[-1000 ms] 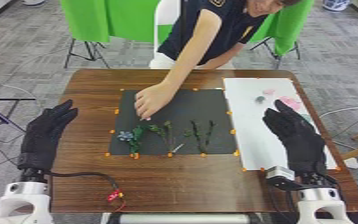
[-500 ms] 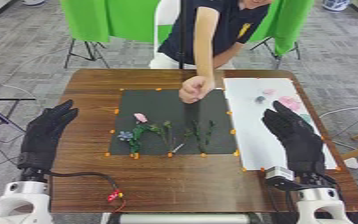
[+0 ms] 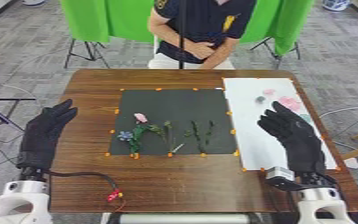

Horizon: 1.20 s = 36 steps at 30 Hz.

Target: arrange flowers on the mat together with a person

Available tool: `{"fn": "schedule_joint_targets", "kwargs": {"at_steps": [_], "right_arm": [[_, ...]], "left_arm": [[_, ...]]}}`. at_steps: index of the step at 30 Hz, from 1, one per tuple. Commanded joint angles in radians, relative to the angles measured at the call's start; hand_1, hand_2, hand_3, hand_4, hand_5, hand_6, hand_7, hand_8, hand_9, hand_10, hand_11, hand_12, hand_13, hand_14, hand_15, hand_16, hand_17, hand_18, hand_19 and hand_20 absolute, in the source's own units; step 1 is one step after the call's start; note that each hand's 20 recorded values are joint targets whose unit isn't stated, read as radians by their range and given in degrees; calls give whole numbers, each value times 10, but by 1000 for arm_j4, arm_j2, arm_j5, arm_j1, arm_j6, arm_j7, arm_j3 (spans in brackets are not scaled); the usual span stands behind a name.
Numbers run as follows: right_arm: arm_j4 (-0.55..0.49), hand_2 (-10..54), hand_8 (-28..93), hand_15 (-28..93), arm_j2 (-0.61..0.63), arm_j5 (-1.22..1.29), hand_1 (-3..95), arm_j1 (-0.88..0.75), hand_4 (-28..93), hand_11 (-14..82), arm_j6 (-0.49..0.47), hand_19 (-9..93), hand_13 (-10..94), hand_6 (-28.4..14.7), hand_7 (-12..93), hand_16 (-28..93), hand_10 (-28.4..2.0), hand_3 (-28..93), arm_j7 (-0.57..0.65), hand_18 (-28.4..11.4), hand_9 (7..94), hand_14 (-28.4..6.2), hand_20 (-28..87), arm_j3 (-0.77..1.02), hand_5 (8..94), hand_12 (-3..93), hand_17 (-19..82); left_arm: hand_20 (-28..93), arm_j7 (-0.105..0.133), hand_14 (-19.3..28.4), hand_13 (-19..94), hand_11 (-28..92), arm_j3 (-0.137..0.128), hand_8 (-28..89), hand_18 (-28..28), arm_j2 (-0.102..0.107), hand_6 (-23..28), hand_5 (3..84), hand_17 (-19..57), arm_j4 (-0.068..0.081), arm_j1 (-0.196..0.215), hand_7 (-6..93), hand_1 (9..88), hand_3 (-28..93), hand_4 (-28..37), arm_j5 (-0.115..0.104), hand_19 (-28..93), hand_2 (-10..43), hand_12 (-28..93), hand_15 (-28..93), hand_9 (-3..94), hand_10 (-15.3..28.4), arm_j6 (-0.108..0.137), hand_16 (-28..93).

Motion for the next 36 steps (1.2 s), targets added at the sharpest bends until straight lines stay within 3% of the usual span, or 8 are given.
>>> {"fn": "schedule_joint_targets", "kwargs": {"at_steps": [1, 3, 6, 9, 16, 21, 28, 36], "right_arm": [[-43, -66, -78, 193, 143, -230, 210, 52, -170, 61, 261, 438, 427, -52, 96, 253, -160, 764, -14, -164, 365, -155, 399, 32, 427, 193, 198], [-51, -88, -84, 358, 189, -355, 244, 81, -168, 147, 352, 563, 447, -56, 135, 232, -169, 763, 43, -174, 357, -163, 428, 47, 427, 230, 211], [-71, -95, -84, 492, 258, -592, 270, 128, -172, 206, 318, 645, 484, -63, 144, 223, -198, 742, 219, -170, 386, -170, 451, 84, 430, 256, 275], [-61, -95, -76, 540, 324, -714, 288, 166, -178, 228, 318, 686, 542, -77, 131, 218, -213, 713, 318, -179, 444, -169, 459, 100, 441, 252, 322], [63, -95, -74, 554, 470, -1074, 340, 320, -187, 245, 183, 800, 708, -70, 112, 242, -201, 676, 474, -194, 623, -136, 466, 49, 535, 232, 451], [162, -95, -79, 529, 526, -1150, 357, 402, -187, 222, 62, 897, 850, -45, 107, 271, -176, 646, 509, -151, 744, -74, 399, -3, 580, 211, 583], [263, -95, -88, 497, 545, -1166, 359, 494, -197, 193, -77, 932, 930, -22, 114, 282, -159, 626, 536, -98, 805, -42, 315, -66, 603, 188, 677], [358, -95, -94, 530, 533, -1167, 366, 573, -211, 177, -157, 932, 937, -19, 114, 249, -144, 608, 563, -82, 847, -36, 313, -130, 610, 170, 711]], "left_arm": [[131, -19, 156, 306, 134, 2, -48, 103, 9, 76, 476, 41, 8, -6, 59, 211, 625, -283, 1, 51, 106, 122, 77, 447, 153, -3, 19], [132, -19, 156, 306, 134, 1, -48, 103, 10, 75, 475, 41, 8, -6, 60, 211, 628, -283, 4, 51, 106, 121, 77, 447, 154, -6, 19], [132, -18, 156, 307, 134, 0, -48, 103, 12, 75, 475, 41, 7, -5, 60, 213, 628, -283, 1, 52, 104, 121, 77, 447, 153, -2, 19], [132, -17, 156, 306, 134, 7, -49, 103, 22, 75, 476, 41, 14, -22, 60, 215, 628, -283, 3, 52, 104, 121, 77, 447, 154, -8, 19], [131, -17, 156, 305, 133, 10, -49, 102, 27, 75, 474, 41, 14, -26, 59, 216, 628, -283, 4, 51, 104, 119, 76, 445, 153, -5, 19], [132, -15, 156, 305, 134, 10, -48, 102, 23, 75, 473, 40, 10, -20, 59, 218, 629, -283, 1, 51, 103, 119, 76, 444, 153, 2, 19], [132, -15, 155, 304, 133, 9, -48, 102, 21, 74, 473, 40, 7, -18, 59, 220, 630, -283, 3, 51, 101, 118, 76, 443, 153, 7, 19], [131, -18, 155, 304, 133, 4, -48, 101, 12, 73, 472, 40, 2, -5, 60, 219, 633, -283, 3, 50, 99, 118, 76, 443, 152, 5, 19]]}}
